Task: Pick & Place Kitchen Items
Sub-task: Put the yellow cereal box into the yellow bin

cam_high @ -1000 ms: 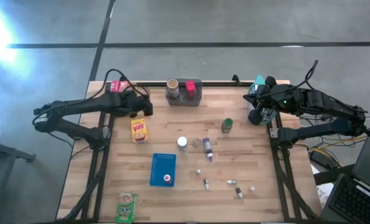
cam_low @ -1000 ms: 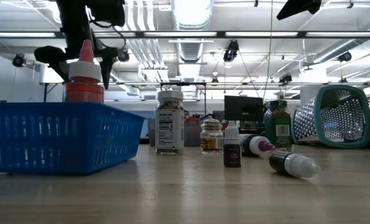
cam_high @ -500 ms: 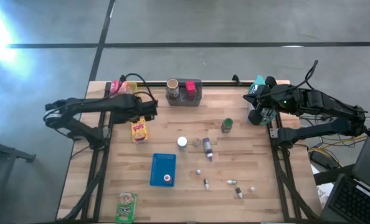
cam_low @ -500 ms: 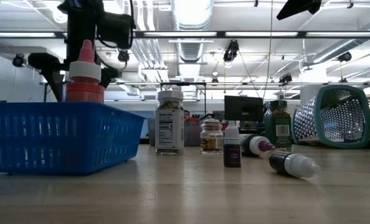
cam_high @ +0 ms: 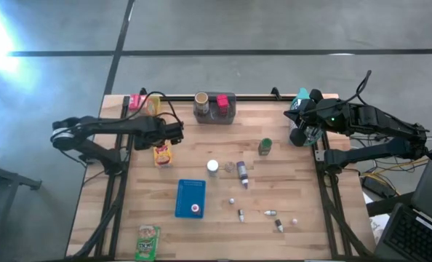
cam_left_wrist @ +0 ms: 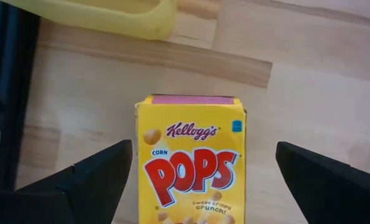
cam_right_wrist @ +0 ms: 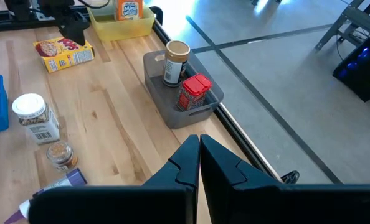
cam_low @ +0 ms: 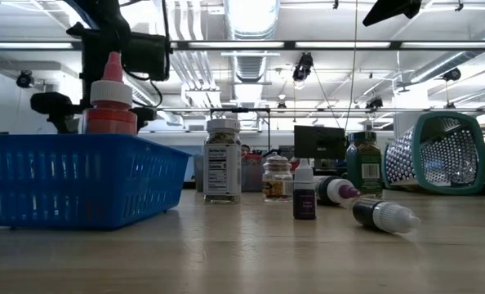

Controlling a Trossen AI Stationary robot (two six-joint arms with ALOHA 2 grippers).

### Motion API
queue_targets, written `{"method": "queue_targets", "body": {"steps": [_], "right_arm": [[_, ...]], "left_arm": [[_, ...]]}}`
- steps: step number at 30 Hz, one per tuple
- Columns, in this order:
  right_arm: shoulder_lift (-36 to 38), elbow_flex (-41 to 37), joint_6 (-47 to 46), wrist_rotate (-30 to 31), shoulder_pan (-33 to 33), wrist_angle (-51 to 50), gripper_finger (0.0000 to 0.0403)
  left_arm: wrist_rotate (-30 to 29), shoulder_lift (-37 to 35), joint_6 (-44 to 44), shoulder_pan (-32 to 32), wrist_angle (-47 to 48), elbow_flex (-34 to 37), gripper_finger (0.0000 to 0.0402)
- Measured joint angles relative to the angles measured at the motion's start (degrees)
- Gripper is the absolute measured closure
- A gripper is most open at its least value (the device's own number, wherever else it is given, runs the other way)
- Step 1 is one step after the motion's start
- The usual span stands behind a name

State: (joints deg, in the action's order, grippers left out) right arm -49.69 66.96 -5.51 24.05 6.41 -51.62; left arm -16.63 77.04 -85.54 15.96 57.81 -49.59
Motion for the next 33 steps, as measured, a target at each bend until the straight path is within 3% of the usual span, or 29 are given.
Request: {"method": "queue_targets", "body": {"steps": [13,33], "right_arm": [[0.00,0.00,0.02,0.00,-0.02,-0.02,0.0394],[0.00,0.00,0.03,0.00,0.00,-0.02,0.0394]], "left_arm": [[0.14,0.06,0.85,0.82,-1.17,1.81,0.0001],[0.10,0.06,6.49,2.95,-12.51,9.25,0.0001]]}}
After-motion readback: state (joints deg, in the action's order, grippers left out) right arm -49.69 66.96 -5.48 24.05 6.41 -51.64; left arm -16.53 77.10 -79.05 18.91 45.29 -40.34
